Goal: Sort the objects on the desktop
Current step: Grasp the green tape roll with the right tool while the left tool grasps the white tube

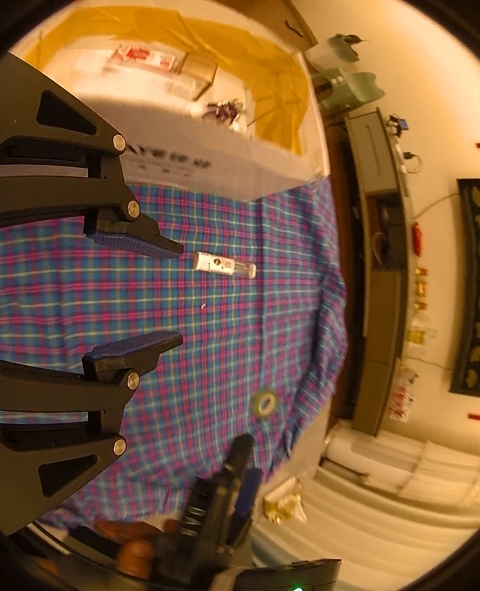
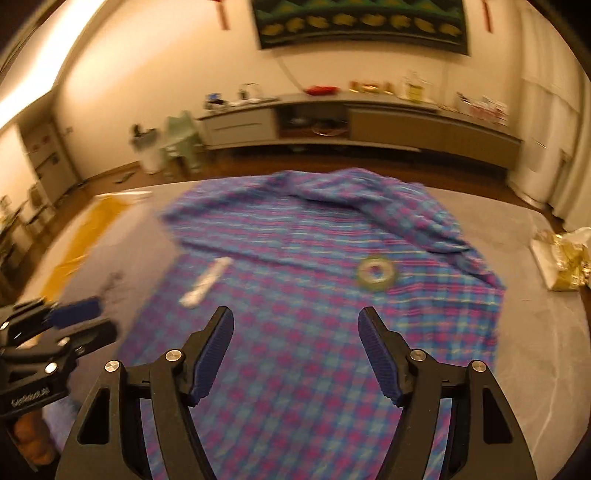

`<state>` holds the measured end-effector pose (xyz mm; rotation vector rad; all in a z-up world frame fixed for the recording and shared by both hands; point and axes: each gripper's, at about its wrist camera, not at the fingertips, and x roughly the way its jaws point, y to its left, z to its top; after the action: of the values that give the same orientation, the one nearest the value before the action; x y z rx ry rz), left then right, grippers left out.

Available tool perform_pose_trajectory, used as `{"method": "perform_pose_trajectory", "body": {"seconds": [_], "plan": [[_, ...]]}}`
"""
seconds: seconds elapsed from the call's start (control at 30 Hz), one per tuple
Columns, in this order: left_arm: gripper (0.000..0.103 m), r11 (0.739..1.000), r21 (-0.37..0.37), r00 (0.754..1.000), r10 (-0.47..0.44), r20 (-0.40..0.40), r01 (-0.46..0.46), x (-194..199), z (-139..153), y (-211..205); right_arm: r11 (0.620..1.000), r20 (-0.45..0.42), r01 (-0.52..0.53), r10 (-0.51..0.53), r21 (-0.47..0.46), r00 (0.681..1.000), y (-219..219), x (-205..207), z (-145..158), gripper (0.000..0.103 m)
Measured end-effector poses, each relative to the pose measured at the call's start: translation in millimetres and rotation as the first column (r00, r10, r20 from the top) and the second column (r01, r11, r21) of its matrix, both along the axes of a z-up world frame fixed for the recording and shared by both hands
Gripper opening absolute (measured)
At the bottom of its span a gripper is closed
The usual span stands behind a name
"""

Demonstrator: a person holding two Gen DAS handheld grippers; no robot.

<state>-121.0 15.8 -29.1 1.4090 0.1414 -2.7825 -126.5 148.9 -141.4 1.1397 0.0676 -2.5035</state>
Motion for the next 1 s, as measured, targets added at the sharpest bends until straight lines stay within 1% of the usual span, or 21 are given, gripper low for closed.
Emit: {"method": "perform_pose_trajectory", "body": {"seconds": [0.1, 0.2, 0.23, 0.33, 0.43, 0.47, 0.5, 0.53, 0.6, 0.63, 0.7, 0.73, 0.8, 0.9, 1.0], "plan": [[0.043, 0.999, 0.005, 0.998, 0.042, 0.044, -0.042, -24, -22, -6, 0.998, 0.062, 0.055, -0.056, 0.014, 0.996, 19, -41, -23, 0.071], [0.043, 0.997, -0.013, 0.995, 0.08, 0.067, -0.079, -44, -38, -14, 0.997, 0.099, 0.064, -0.069, 0.05, 0.993, 27, -70, -42, 0.071], [0.043, 0.997, 0.0, 0.994, 0.083, 0.069, -0.083, -49, -43, -18, 0.996, 0.111, 0.06, -0.067, 0.06, 0.992, 28, -81, -49, 0.071], [0.043, 0.992, 0.0, 0.989, 0.127, 0.077, -0.127, -62, -59, -29, 0.994, 0.112, 0.036, -0.048, 0.103, 0.993, 23, -102, -63, 0.071], [0.043, 0.988, 0.036, 0.985, 0.149, 0.086, -0.153, -71, -71, -39, 0.99, 0.101, -0.011, -0.004, 0.144, 0.995, 13, -113, -76, 0.071], [0.043, 0.986, 0.044, 0.983, 0.154, 0.096, -0.159, -74, -76, -41, 0.986, 0.105, -0.028, 0.01, 0.164, 0.994, 10, -115, -82, 0.066], [0.044, 0.985, 0.059, 0.982, 0.156, 0.103, -0.162, -76, -80, -43, 0.982, 0.108, -0.038, 0.019, 0.183, 0.994, 8, -116, -87, 0.056], [0.043, 0.985, 0.076, 0.984, 0.15, 0.101, -0.158, -77, -83, -44, 0.978, 0.077, -0.035, 0.019, 0.204, 0.997, 6, -115, -87, 0.05], [0.041, 0.989, 0.064, 0.988, 0.127, 0.083, -0.133, -78, -83, -40, 0.983, 0.076, -0.024, 0.01, 0.185, 0.997, 10, -115, -87, 0.05], [0.033, 0.991, 0.056, 0.99, 0.118, 0.072, -0.122, -78, -83, -38, 0.986, 0.063, -0.013, 0.003, 0.167, 0.998, 13, -113, -85, 0.05], [0.025, 0.993, 0.051, 0.993, 0.102, 0.066, -0.106, -78, -83, -35, 0.989, 0.042, -0.004, -0.003, 0.147, 0.999, 16, -108, -80, 0.05], [0.023, 0.993, 0.053, 0.993, 0.1, 0.066, -0.103, -79, -83, -35, 0.992, 0.031, 0.002, -0.006, 0.127, 0.999, 18, -103, -76, 0.05], [0.022, 0.993, 0.065, 0.993, 0.099, 0.066, -0.103, -79, -82, -36, 0.995, 0.02, 0.009, -0.011, 0.096, 1.0, 21, -98, -69, 0.05], [0.022, 0.992, 0.07, 0.993, 0.1, 0.064, -0.104, -82, -80, -37, 0.996, 0.004, 0.005, -0.006, 0.085, 1.0, 17, -93, -54, 0.05], [0.022, 0.989, 0.105, 0.993, 0.101, 0.061, -0.108, -83, -77, -42, 0.997, 0.001, -0.001, 0.0, 0.072, 1.0, 17, -87, -45, 0.05]]}}
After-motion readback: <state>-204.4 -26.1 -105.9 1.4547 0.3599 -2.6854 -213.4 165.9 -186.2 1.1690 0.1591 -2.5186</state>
